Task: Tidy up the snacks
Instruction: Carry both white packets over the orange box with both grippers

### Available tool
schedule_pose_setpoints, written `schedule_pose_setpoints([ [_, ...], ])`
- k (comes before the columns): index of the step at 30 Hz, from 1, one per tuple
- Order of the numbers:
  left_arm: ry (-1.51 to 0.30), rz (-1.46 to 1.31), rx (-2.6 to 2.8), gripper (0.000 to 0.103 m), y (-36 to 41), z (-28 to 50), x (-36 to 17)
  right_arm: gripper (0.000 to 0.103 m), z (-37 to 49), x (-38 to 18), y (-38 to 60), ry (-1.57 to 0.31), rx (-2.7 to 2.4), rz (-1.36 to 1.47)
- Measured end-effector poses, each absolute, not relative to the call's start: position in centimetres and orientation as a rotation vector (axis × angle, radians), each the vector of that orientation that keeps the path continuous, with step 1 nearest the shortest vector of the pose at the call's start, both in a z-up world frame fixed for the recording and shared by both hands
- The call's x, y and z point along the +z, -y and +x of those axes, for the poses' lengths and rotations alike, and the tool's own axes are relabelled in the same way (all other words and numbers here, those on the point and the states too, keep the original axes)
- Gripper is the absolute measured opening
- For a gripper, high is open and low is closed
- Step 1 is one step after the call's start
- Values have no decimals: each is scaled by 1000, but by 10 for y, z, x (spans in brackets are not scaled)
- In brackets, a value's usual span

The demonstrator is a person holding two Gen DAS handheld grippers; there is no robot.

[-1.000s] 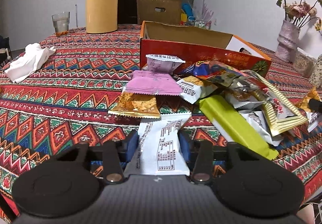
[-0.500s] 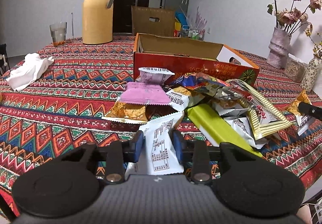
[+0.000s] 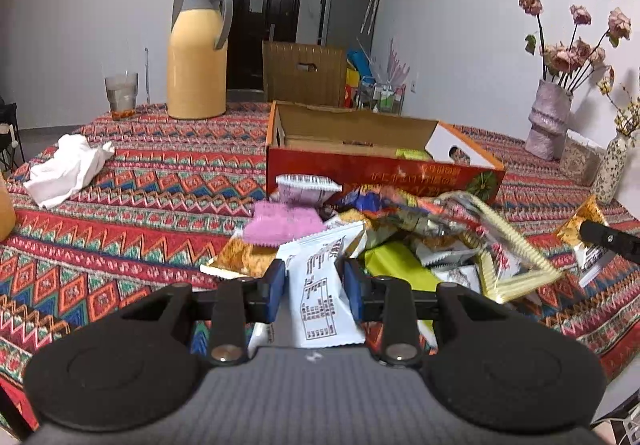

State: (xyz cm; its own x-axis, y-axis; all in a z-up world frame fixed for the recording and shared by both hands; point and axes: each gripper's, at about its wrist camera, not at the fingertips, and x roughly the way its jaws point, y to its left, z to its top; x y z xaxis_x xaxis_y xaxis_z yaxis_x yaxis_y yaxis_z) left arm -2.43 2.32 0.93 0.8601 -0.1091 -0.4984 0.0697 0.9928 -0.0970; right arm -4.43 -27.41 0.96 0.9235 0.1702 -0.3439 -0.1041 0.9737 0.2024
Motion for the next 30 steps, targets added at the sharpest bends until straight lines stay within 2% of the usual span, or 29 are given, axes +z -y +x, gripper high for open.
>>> schedule_pose_setpoints([
  [15,-417,-97,-79,32,-14,29,53,19,1,35,258,-318,186,190],
  [30,-380,-102,-81,32,7,119,83,19,96,66,247,-278,217,189],
])
